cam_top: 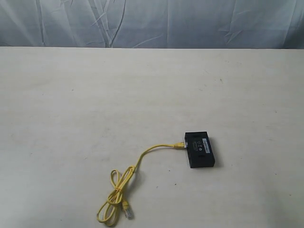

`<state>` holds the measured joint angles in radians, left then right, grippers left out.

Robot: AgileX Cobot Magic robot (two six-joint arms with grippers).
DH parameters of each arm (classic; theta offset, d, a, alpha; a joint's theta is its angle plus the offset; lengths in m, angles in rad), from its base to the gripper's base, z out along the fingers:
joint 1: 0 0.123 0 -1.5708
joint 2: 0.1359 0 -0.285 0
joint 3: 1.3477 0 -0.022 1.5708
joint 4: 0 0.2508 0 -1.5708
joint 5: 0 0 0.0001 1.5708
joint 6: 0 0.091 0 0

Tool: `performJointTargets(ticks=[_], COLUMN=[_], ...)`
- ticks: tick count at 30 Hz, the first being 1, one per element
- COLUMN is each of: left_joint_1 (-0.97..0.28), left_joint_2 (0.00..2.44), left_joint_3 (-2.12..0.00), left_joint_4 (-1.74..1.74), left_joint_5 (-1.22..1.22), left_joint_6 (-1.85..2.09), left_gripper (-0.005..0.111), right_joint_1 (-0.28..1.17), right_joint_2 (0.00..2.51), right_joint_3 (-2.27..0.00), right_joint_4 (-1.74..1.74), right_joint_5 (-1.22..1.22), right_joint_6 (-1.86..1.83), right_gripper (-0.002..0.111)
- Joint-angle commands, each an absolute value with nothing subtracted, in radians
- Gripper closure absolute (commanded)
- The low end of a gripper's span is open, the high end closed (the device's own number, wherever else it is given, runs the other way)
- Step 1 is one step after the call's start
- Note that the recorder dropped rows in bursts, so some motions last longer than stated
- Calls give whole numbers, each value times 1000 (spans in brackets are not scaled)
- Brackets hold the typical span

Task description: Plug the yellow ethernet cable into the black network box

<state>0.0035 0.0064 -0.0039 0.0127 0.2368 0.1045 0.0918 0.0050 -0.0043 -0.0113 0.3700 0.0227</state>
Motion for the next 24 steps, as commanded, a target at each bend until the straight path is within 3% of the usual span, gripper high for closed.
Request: performJointTargets(ticks=[1, 24], left_joint_1=[8, 8], left_joint_2=[0, 0], left_joint_3=[0, 0], left_joint_4=[0, -111], left_joint_5=[240, 234], left_joint_6=[107, 38], left_gripper=[107, 107], right_joint_1=[93, 93], right_joint_2=[0, 0], right_joint_3=[0, 0], right_joint_4=[-10, -10], right_joint_5=[357, 357], right_joint_6=[21, 21], right_gripper=[108, 108])
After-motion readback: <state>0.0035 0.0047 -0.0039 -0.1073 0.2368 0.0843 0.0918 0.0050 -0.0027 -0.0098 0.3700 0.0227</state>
